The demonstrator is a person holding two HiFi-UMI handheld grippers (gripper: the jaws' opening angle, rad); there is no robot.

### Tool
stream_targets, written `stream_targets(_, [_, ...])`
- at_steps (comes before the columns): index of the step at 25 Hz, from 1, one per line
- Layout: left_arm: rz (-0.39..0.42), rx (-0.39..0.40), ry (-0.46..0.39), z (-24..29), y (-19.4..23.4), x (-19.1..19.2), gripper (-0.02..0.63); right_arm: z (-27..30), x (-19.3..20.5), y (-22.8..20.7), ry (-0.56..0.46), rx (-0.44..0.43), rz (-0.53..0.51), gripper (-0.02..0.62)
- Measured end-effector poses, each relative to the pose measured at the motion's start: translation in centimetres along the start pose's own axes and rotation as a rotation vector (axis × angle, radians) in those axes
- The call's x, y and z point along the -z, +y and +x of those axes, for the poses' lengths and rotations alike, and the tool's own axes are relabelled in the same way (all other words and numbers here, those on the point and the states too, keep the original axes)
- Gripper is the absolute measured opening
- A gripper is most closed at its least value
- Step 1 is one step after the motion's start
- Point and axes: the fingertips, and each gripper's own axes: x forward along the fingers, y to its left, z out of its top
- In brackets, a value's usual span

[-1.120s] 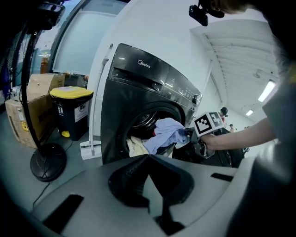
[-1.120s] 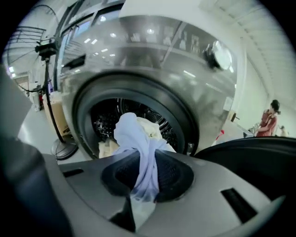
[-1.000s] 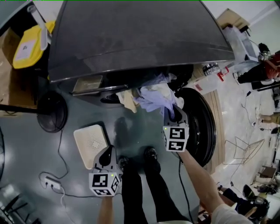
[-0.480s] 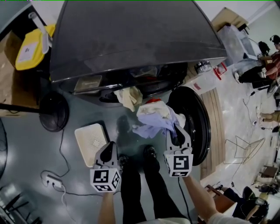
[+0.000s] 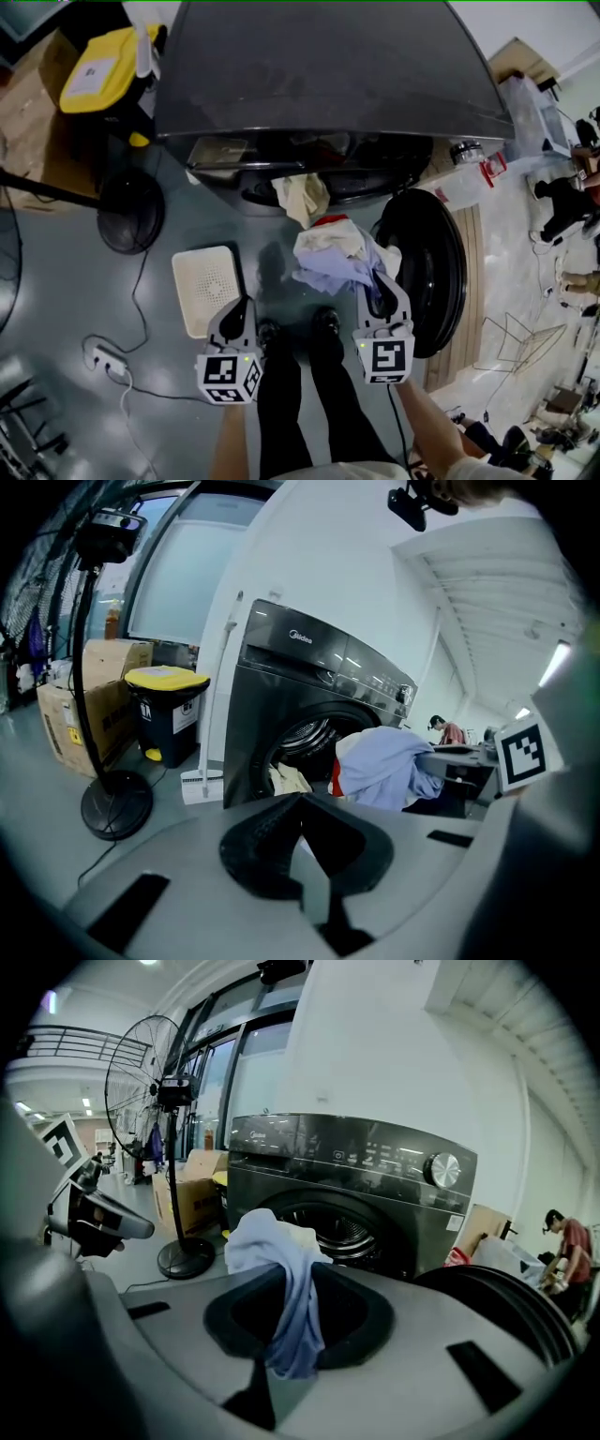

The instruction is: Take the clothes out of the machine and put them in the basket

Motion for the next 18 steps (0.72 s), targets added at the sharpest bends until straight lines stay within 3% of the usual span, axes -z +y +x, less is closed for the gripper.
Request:
stream_targets(7, [-0.059, -0.12, -0.032, -3.3, 5.1, 0.8, 0.018, 2.5, -1.3, 6.5, -0.014, -0.141, -0.055, 0.084])
stream_targets(18, [-0.169, -0.292, -0.066, -10.2, 12.4, 4.3, 0.018, 4.5, -1.9, 21.1, -0.043, -0.404, -0.196, 0.083])
